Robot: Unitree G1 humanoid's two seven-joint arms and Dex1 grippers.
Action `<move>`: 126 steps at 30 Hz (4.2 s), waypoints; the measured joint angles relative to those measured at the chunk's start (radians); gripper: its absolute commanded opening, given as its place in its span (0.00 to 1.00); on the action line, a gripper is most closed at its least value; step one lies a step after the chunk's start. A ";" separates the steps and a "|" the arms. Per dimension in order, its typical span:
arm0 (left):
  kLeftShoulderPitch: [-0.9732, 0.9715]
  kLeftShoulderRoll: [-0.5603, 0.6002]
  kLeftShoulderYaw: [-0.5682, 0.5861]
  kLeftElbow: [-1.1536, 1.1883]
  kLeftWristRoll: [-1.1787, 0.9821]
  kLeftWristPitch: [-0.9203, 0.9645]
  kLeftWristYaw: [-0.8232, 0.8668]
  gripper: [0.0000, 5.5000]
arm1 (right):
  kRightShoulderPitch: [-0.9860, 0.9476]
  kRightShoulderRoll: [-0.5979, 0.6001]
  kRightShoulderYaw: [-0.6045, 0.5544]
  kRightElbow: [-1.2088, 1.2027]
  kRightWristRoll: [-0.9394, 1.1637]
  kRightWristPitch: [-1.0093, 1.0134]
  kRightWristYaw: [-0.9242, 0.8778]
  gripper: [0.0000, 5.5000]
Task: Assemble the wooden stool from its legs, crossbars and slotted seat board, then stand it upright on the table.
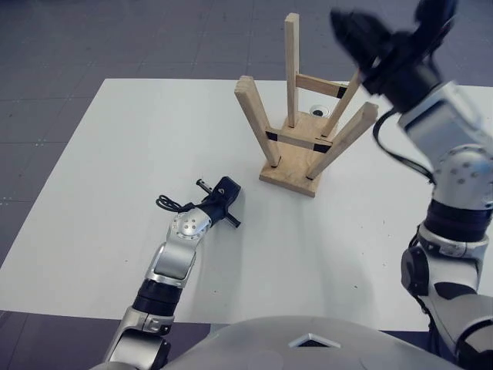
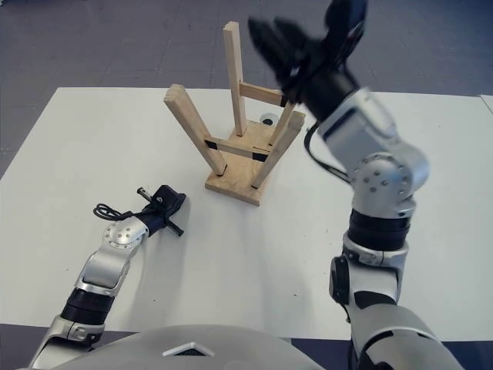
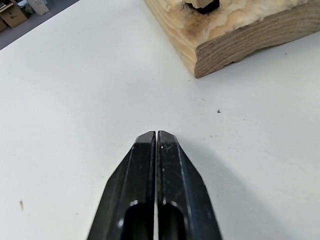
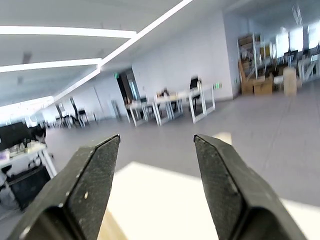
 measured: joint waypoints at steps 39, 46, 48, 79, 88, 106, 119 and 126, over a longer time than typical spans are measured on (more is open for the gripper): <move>-0.038 0.078 -0.104 -0.135 -0.182 0.204 -0.341 0.02 | 0.033 0.135 0.305 1.325 -0.868 -0.718 0.477 0.38; -0.039 -0.010 -0.149 -0.190 -0.220 0.259 -0.268 0.02 | 0.065 -0.003 0.170 1.168 -0.864 -0.692 0.346 0.38; -0.054 -0.039 -0.148 -0.180 -0.216 0.246 -0.234 0.02 | 0.164 -0.051 0.167 0.965 -0.852 -0.592 0.391 0.38; 0.067 0.020 0.242 -0.161 -0.324 -0.075 -0.083 0.23 | 0.556 0.035 0.466 0.102 -0.613 -0.099 0.500 0.32; 0.073 0.123 0.291 -0.030 -0.335 -0.155 -0.188 0.23 | 0.533 -0.117 0.488 0.163 -0.681 -0.258 0.697 0.22; -0.003 0.301 0.192 0.049 -0.584 -0.140 -0.812 0.52 | 0.489 -0.344 0.450 0.265 -0.618 -0.475 1.238 0.20; -0.009 0.341 0.157 0.033 -0.620 -0.094 -0.923 0.29 | 0.511 -0.324 0.473 0.303 -0.647 -0.596 1.249 0.20; 0.021 0.515 0.185 -0.167 -0.888 0.275 -1.005 0.24 | 0.521 -0.430 0.421 0.101 -0.381 -0.229 1.330 0.18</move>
